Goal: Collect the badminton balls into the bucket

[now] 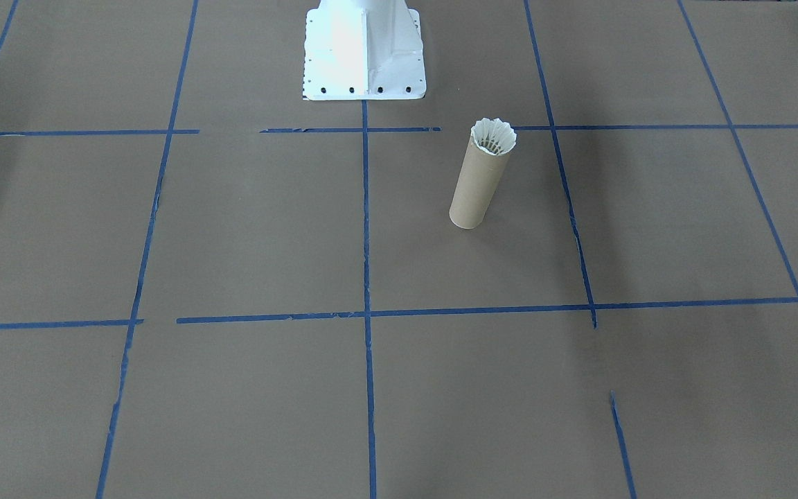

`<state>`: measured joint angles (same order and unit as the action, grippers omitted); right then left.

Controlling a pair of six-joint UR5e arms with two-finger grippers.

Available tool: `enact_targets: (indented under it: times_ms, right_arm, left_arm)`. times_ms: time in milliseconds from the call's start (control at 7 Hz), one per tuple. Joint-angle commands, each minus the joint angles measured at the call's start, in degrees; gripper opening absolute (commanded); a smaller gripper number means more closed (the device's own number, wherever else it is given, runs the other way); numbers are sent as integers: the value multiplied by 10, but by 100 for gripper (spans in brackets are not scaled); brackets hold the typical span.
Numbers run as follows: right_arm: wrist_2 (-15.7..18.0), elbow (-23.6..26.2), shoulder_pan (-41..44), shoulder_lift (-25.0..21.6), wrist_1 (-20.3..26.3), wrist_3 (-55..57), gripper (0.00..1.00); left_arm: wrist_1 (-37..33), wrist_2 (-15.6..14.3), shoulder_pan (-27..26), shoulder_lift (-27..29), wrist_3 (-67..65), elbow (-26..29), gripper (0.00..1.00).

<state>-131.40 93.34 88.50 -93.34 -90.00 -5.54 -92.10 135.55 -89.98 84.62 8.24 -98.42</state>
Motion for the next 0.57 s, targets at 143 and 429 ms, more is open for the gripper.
enact_targets:
  times_ms: [143, 429]
  right_arm:
    - [0, 0, 0, 0, 0, 0, 100]
    - [0, 0, 0, 0, 0, 0, 100]
  left_arm:
    - [4, -6, -32, -5, -3, -5, 100]
    - [6, -6, -34, -5, -2, -5, 100]
